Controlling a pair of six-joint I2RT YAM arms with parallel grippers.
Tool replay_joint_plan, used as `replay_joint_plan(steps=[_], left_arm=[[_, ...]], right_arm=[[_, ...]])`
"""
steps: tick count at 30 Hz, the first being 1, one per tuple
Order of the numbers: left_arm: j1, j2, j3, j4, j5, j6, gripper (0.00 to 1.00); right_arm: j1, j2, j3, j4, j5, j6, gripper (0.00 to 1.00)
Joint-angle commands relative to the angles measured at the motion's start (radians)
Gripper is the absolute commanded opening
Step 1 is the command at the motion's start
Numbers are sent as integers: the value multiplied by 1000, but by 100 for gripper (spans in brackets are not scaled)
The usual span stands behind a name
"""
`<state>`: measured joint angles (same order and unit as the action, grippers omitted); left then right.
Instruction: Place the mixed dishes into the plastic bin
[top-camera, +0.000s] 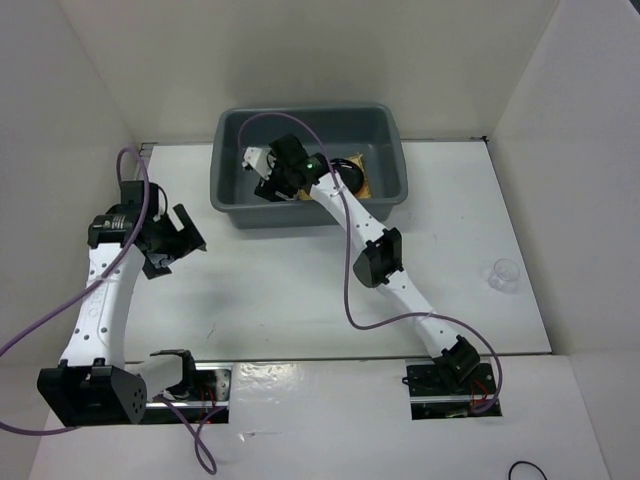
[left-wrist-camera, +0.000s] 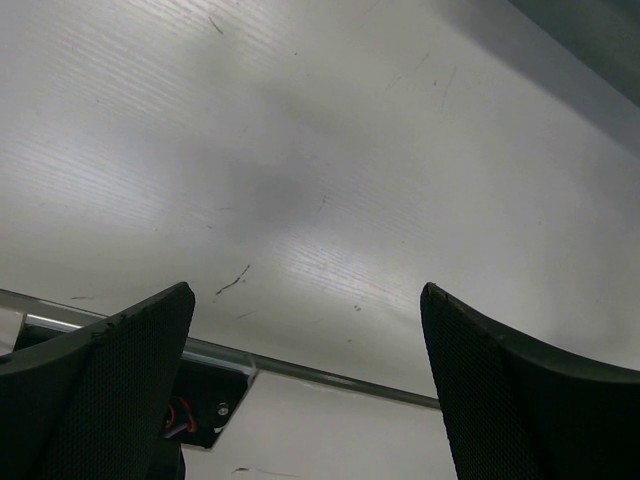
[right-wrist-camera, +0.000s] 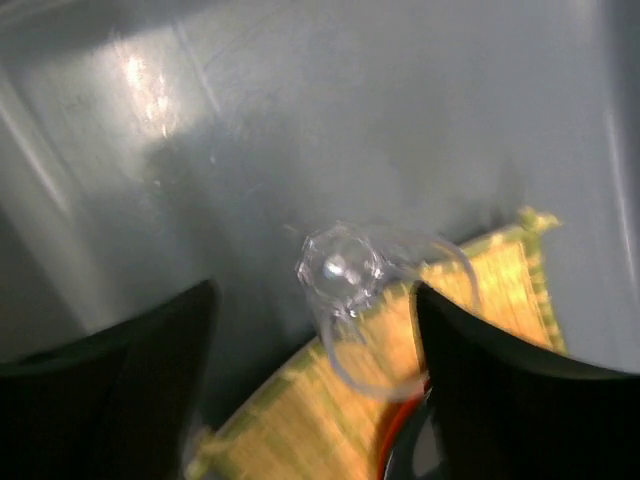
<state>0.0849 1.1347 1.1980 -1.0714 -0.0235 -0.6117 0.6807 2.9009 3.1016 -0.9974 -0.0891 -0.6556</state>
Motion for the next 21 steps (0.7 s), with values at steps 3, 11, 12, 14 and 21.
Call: replay_joint_plan(steps=[3,11,12,14,21], left_arm=[[7,-7,-20,60,17,-11,100],[7,25,-20,100,27,18,100],[7,25,-29,113,27,18,100],[7,25,-40,123,36,18,100],[7,46,-83,198,76,27,100]], right_arm=[[-20,-314,29,57,89,63,99],[-140,-549,29,-162,371,151,99],[-183,-549,29,-220,371,187,99],[-369,-595,-110,-310,373,347,96],[-751,-771,-452,-310,273,360,94]])
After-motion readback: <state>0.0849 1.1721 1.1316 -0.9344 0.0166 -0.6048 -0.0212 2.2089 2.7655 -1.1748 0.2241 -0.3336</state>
